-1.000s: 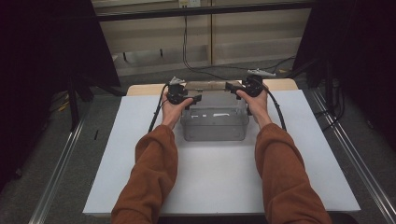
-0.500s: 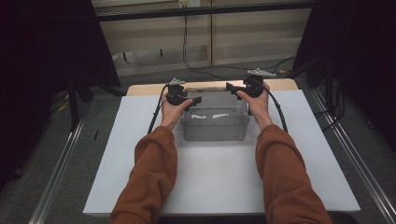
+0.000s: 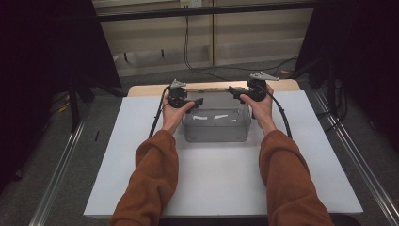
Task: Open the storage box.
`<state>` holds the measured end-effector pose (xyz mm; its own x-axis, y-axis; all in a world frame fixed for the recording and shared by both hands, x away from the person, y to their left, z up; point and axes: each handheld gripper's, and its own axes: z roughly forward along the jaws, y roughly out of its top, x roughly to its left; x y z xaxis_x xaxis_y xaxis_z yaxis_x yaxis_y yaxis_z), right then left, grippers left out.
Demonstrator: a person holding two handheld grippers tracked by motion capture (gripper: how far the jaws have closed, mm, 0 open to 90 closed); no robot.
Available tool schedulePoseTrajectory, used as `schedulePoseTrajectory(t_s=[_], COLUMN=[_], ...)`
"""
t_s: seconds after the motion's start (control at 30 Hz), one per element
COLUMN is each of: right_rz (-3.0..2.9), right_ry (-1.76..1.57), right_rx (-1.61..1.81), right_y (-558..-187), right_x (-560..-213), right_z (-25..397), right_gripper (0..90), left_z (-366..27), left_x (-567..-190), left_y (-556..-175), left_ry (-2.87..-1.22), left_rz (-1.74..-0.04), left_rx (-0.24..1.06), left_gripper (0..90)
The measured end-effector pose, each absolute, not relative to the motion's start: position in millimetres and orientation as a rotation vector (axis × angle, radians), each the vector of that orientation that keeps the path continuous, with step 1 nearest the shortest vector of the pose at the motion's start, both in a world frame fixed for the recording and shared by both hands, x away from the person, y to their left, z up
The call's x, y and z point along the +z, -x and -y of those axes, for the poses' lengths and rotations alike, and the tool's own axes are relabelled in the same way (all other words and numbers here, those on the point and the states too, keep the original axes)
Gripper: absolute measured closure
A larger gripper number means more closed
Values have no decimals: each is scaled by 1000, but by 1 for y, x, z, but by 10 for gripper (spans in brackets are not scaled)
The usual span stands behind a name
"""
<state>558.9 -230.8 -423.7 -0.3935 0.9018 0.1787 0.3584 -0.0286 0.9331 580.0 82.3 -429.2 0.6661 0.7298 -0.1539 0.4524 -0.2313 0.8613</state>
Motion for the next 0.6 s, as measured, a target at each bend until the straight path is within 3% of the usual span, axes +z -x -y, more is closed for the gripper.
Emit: schedulePoseTrajectory(t_s=[0.6], right_rz=[-1749], right_ry=[-1218], right_rx=[1430], right_y=[-535], right_x=[-404], right_z=[225], right_gripper=[36], left_z=[-84], left_x=[-413], left_y=[-557], left_ry=[-1770], left_rz=[-857], left_rx=[443], left_gripper=[61])
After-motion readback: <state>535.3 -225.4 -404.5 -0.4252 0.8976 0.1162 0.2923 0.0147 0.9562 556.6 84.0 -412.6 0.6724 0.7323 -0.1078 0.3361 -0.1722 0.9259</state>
